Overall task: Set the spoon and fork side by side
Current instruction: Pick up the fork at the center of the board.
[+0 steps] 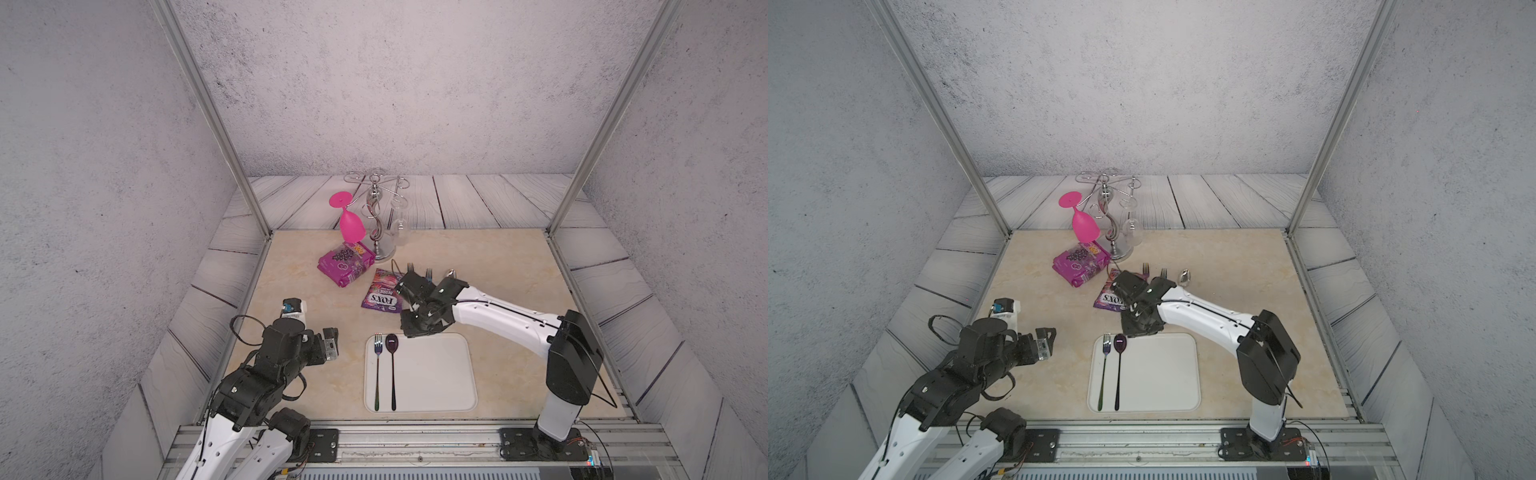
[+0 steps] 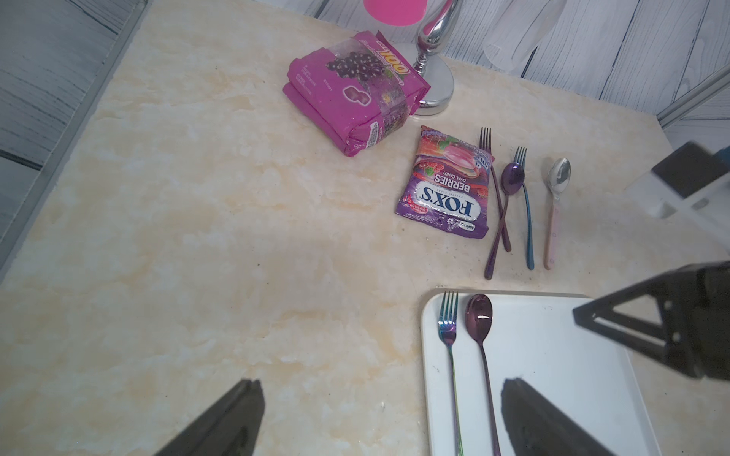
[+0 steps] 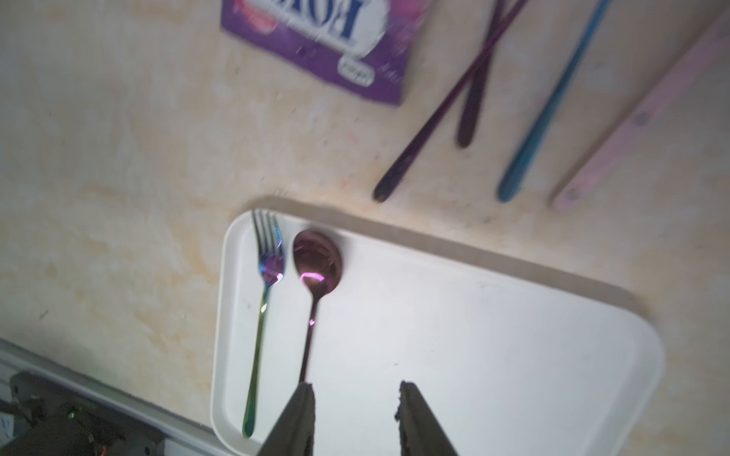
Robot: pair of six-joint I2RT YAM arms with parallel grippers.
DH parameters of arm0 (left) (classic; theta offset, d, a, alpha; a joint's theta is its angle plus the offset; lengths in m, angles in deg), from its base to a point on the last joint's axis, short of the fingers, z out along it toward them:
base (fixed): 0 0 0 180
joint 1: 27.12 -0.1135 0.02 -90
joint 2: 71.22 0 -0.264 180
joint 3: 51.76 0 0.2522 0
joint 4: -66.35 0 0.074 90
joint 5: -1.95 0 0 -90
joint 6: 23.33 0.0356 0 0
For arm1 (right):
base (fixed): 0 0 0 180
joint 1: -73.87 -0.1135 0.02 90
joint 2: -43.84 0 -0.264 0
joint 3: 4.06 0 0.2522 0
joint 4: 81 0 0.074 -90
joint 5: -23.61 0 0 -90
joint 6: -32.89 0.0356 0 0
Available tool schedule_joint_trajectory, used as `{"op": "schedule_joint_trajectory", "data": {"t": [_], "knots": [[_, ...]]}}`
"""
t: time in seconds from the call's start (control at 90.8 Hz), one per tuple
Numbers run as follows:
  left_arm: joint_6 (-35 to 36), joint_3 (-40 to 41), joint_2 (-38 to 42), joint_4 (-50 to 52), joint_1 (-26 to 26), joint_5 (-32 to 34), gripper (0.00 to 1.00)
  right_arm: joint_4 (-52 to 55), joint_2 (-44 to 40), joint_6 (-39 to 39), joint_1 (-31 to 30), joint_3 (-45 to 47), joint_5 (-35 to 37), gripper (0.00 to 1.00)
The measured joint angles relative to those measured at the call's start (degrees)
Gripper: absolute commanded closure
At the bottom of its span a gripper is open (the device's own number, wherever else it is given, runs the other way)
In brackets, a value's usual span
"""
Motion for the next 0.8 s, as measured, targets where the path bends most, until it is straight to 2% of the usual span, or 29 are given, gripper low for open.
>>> {"op": "schedule_joint_trajectory", "data": {"t": [0.132, 0.231, 0.528, 0.804], "knots": [[0.0, 0.0, -1.2, 0.0, 0.0, -0.4, 0.00, 1.1, 3.7, -4.9, 9.2, -3.7, 1.6, 0.65], [0.0, 0.0, -2.9, -0.2, 0.0, -1.5, 0.00, 2.0, 9.6, -7.7, 12.6, -9.3, 2.7, 0.66], [3.0, -1.2, -13.1, -2.1, 0.0, -11.3, 0.01, 3.6, 27.5, -12.0, 15.6, -25.4, 4.9, 0.70], [8.2, -2.7, -19.9, -2.9, 0.0, -19.9, 0.01, 3.8, 32.8, -12.3, 16.0, -28.6, 4.9, 0.74]]}}
